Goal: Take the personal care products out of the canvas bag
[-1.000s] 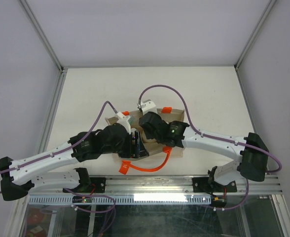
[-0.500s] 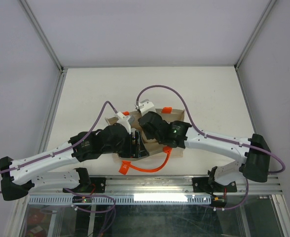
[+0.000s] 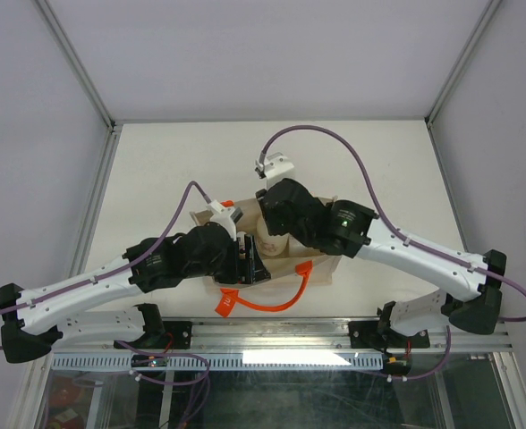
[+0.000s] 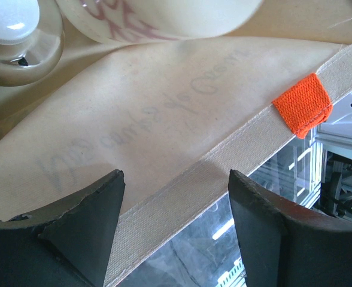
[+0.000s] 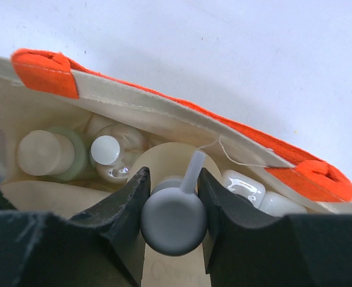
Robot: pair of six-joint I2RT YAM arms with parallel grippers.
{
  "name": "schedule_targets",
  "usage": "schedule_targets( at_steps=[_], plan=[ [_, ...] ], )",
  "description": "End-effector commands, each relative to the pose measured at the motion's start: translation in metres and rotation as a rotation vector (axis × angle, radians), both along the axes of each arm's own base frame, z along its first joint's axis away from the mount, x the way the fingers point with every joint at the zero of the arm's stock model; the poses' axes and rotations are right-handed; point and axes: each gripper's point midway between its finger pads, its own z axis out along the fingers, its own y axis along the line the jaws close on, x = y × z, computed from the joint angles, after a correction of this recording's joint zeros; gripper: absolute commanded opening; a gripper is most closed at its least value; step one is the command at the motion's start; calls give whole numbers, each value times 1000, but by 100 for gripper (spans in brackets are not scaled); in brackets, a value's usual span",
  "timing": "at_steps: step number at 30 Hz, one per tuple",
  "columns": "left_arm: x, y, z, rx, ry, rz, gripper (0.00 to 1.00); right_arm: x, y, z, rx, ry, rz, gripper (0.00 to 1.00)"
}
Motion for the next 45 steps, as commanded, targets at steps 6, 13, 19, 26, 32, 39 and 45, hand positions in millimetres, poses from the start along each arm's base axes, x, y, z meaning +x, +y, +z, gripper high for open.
schedule_targets(
  at_steps=[6, 13, 19, 26, 32, 39, 45],
  plan=[
    [4, 9, 1, 43, -33, 13, 71, -1, -15, 124, 294, -93, -89, 0],
    [4, 7, 1, 45, -30, 10, 71, -1, -38, 178, 361, -159, -131, 0],
    [4, 7, 4, 36, -35, 10, 71, 2, -70, 213, 353, -228, -205, 0],
    [5, 5, 9, 31, -47, 2, 73, 12, -119, 242, 288, -351, -342, 0],
    [6, 4, 14, 27, -55, -5, 74, 32, -157, 265, 203, -468, -457, 0],
    [8, 0, 20, 25, -62, -8, 75, 90, -202, 245, 133, -449, -578, 0],
    [11, 4, 23, 58, -85, -8, 76, 137, -237, 203, 116, -411, -654, 0]
  ],
)
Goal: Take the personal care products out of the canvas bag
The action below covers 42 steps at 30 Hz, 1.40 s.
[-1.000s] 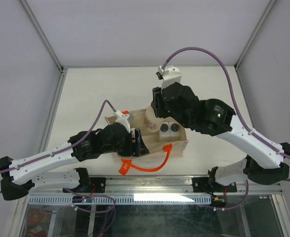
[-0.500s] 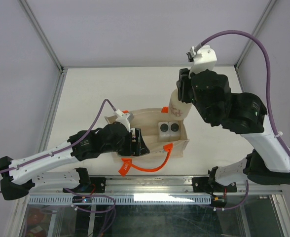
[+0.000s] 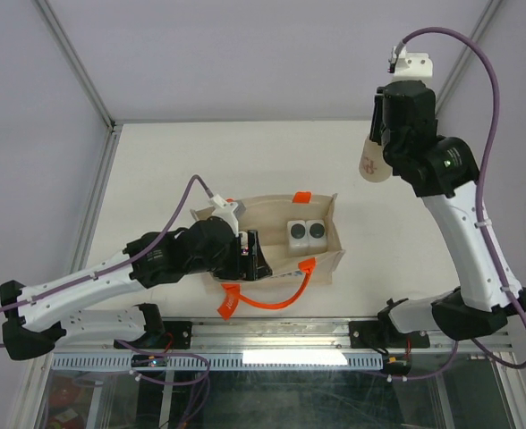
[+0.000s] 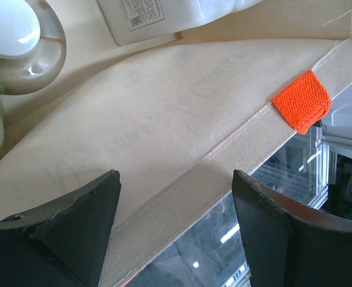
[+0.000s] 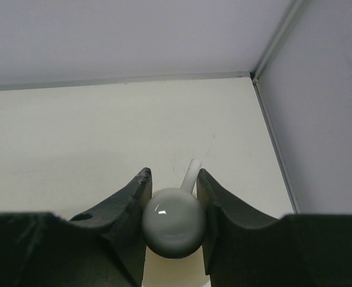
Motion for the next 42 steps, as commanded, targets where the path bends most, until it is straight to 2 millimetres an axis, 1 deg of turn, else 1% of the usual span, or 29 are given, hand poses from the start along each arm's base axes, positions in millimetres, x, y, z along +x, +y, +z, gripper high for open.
schedule_targets(
  at_steps=[1, 5, 7, 10, 12, 16, 19, 23, 27, 30, 33, 36, 37, 38, 42],
  plan=[
    [7, 7, 12, 38, -66, -4, 76, 33, -10, 19, 125, -160, 25, 0],
    [8, 13, 11, 88, -88, -21, 78, 60, -32, -14, 153, -156, -3, 0],
    [10, 16, 10, 111, -100, -22, 79, 72, -43, -36, 159, -140, -23, 0],
    [11, 21, 7, 146, -110, -31, 81, 87, -51, -56, 181, -154, -22, 0],
    [9, 25, 5, 161, -112, -39, 81, 97, -53, -67, 199, -166, -5, 0],
    [8, 33, 6, 162, -130, -38, 83, 120, -55, -98, 213, -128, -6, 0],
    [12, 37, 12, 153, -158, -17, 84, 136, -56, -118, 206, -99, -7, 0],
    [21, 39, 23, 152, -204, 13, 85, 153, -52, -137, 194, -85, 20, 0],
    [31, 37, 36, 151, -247, 44, 85, 164, -50, -157, 165, -52, 36, 0],
    [39, 33, 52, 144, -288, 47, 85, 169, -49, -172, 150, -24, 52, 0],
    [45, 29, 68, 138, -325, 53, 87, 172, -48, -188, 136, 11, 63, 0],
    [50, 29, 87, 115, -353, 74, 91, 170, -48, -200, 134, 31, 59, 0],
    [51, 31, 91, 116, -359, 84, 92, 169, -48, -205, 133, 37, 60, 0],
    [52, 33, 98, 105, -368, 98, 93, 168, -48, -209, 133, 45, 60, 0],
    [53, 49, 116, 75, -371, 176, 99, 161, -49, -228, 124, 100, 58, 0]
  ],
)
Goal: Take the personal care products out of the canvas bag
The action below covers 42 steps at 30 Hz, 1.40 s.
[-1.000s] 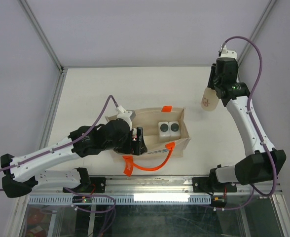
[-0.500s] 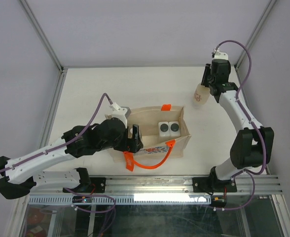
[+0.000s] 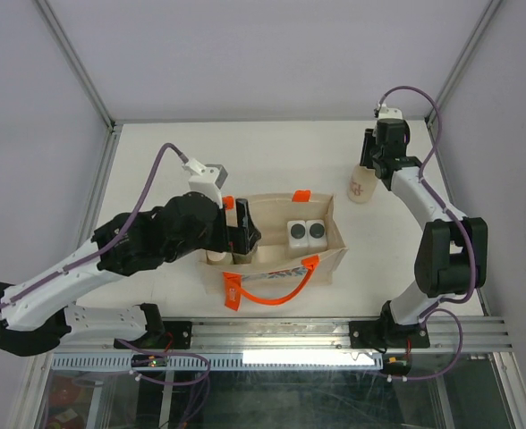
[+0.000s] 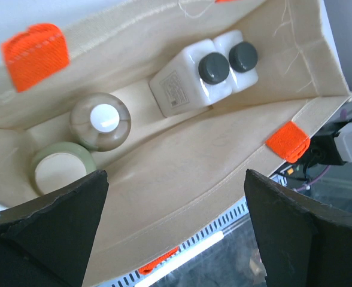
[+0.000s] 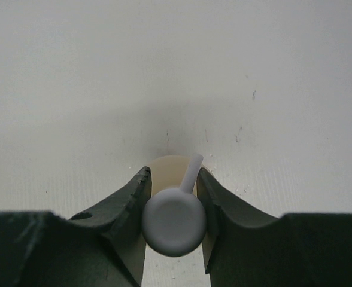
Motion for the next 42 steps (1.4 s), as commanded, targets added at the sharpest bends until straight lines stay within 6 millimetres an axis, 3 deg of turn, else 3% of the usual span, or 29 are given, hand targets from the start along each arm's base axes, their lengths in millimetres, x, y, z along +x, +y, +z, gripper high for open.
schedule_targets(
  at_steps=[1, 5, 8, 11, 16, 23, 27, 33, 39, 42],
  plan=[
    [5, 22, 35, -70, -58, 91, 99, 21, -2, 47, -3, -176, 7, 12],
    [-1, 48, 34, -119, -1, 204, 99, 9, -2, 48, -6, -132, 5, 51],
    [-8, 62, 28, -156, 45, 252, 99, -5, -4, 56, 7, -103, -11, 73],
    [-17, 71, 16, -170, 101, 281, 99, -25, -9, 64, 11, -62, -46, 83],
    [-33, 88, -18, -117, 238, 363, 99, -73, 2, 71, 103, 14, -29, 86],
    [-36, 75, -36, -112, 283, 348, 97, -156, 66, 96, 386, 110, 217, 85],
    [-36, 66, -49, -120, 298, 337, 94, -192, 91, 125, 467, 131, 338, 83],
    [-48, 65, -91, -49, 381, 324, 77, -234, 150, 166, 526, 163, 559, 80],
    [-63, 62, -116, -61, 446, 276, 66, -268, 214, 168, 425, 224, 685, 77],
    [-71, 58, -128, -76, 483, 240, 63, -288, 248, 155, 328, 218, 765, 77]
  ],
)
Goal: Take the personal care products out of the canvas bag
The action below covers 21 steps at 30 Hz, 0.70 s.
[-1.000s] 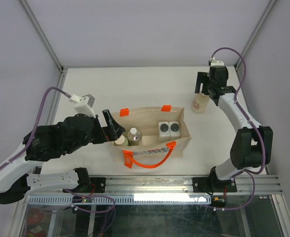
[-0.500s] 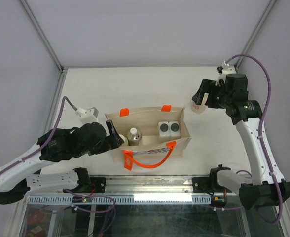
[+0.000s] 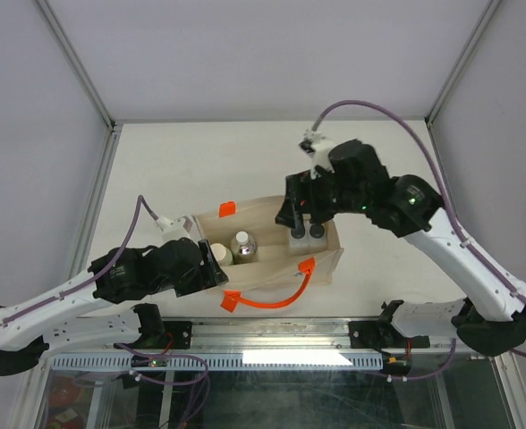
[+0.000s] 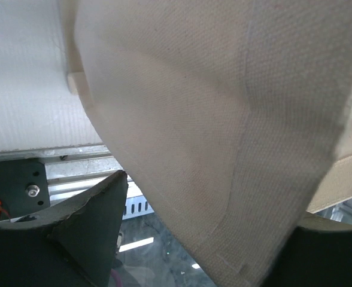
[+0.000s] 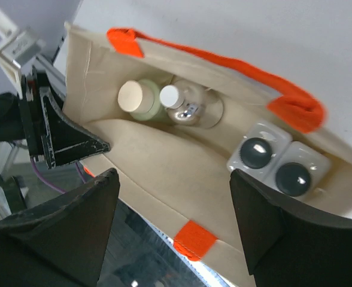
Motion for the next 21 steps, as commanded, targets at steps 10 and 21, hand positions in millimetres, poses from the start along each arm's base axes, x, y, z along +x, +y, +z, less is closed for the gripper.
schedule_targets(
  at_steps=[10, 21],
  plan=[
    [-20, -12, -27, -38, 79, -100, 61, -12, 105, -87, -172, -225, 71, 77],
    [-17, -13, -19, -29, 44, -135, 63, 18, 143, -116, -35, -467, 45, 86]
  ],
)
